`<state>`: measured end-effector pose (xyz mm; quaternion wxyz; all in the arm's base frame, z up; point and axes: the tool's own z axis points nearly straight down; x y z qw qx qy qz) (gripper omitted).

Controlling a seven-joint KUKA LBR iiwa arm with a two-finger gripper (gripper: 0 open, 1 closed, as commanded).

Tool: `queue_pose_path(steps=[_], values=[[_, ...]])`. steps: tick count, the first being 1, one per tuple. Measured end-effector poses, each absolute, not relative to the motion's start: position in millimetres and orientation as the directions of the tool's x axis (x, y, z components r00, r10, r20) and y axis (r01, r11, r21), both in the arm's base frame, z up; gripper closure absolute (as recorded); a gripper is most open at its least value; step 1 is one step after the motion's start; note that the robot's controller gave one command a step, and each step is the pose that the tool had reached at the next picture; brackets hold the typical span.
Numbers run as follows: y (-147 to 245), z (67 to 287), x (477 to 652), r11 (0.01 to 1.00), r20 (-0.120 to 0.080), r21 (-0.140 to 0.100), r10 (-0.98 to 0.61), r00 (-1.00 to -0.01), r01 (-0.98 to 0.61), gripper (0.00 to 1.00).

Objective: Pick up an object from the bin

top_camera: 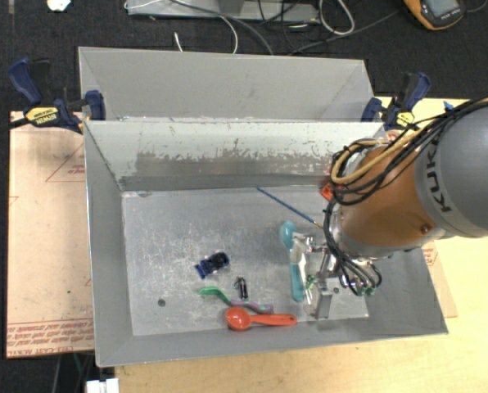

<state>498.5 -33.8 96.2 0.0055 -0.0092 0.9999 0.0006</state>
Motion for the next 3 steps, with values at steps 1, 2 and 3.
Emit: queue_pose_path(steps=[1, 2, 3], values=[[-13, 87, 494.0, 1.0, -0.013, 0.002, -0.024, -1.0, -0.024, 0.0], [-41, 69, 497.5, 1.0, -0.011, 0.002, 0.011, -1.0, 0.011, 0.0], [-11, 81, 496.9, 1.0, -0.012, 0.005, -0.011, -1.0, -0.011, 0.0]])
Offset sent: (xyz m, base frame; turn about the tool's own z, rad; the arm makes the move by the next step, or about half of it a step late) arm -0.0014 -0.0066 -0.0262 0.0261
